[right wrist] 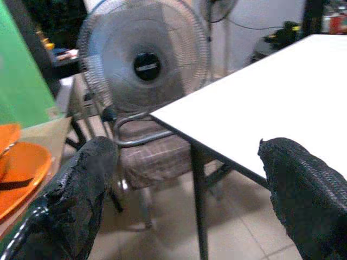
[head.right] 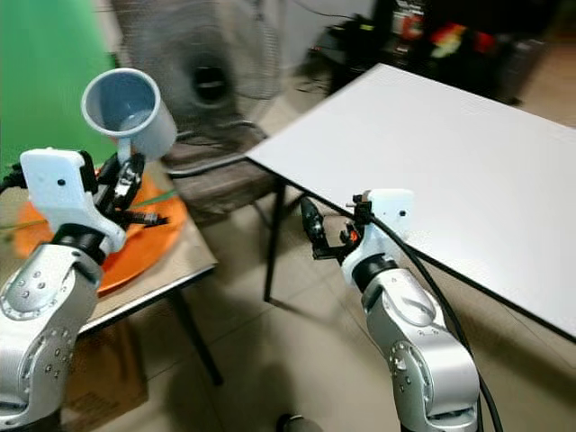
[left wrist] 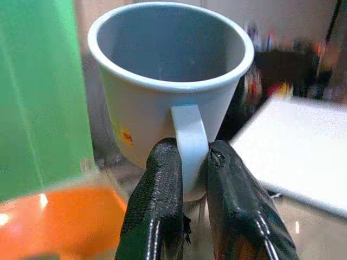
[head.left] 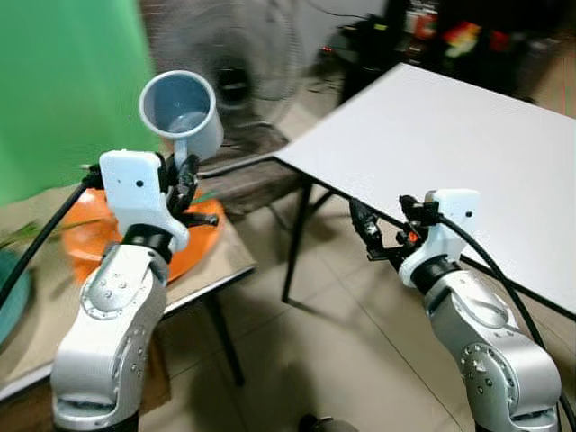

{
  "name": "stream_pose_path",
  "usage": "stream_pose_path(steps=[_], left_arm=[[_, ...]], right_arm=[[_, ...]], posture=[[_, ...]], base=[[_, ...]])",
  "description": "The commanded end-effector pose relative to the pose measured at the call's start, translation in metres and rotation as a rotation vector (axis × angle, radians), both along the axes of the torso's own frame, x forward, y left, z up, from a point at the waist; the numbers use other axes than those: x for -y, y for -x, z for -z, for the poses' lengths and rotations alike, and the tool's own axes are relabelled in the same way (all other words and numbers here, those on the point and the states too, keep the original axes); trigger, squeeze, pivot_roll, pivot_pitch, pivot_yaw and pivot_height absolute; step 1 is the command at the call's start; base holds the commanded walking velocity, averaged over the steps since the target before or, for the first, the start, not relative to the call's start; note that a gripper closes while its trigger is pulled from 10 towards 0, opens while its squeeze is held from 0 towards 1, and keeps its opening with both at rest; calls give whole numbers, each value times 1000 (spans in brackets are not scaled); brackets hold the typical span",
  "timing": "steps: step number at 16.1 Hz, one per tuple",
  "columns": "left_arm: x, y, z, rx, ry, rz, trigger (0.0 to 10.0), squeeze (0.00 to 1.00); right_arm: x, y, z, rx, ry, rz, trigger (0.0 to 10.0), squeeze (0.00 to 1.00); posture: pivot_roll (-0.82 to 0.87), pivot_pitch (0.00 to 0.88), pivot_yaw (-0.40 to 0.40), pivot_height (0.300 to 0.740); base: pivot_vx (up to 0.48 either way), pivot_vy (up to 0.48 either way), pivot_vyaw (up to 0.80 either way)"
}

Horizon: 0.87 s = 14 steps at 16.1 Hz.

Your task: Setting the table

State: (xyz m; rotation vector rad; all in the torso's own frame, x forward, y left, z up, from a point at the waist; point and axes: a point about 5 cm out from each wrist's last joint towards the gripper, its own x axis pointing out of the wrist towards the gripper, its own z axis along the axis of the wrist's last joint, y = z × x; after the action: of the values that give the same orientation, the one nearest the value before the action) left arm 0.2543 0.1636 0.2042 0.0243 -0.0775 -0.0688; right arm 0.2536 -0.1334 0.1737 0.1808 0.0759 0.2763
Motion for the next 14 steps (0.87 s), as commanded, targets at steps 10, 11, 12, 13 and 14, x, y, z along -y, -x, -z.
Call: stream_pose_path(steps=[10,11,12,13,14], left_arm=[[8,13,13,-24,86,-34,10000,0],[4,13,12,26,59,-94,10000,0],[1,13,11,54,88,-160,10000,0],[-1,13,12,52,84,-194,10000,0],[-6,14,17,13,65,-231,10000,0]], right_arm=[[5,-6,-12,74,135,58,10000,0],[4,-5,-10,65,133,43,10000,0],[2,-5,-9,60,128,36,10000,0],[1,-5,-9,59,126,31,10000,0],[-1,-5,-8,55,125,22,10000,0]], posture=[[-75,0,-13,740],[-73,0,-16,740],[-66,0,-23,740],[-62,0,-28,740],[-60,0,-35,740]], base=[[0,0,-735],[0,0,-750],[0,0,-756],[0,0,-750],[0,0,-756]])
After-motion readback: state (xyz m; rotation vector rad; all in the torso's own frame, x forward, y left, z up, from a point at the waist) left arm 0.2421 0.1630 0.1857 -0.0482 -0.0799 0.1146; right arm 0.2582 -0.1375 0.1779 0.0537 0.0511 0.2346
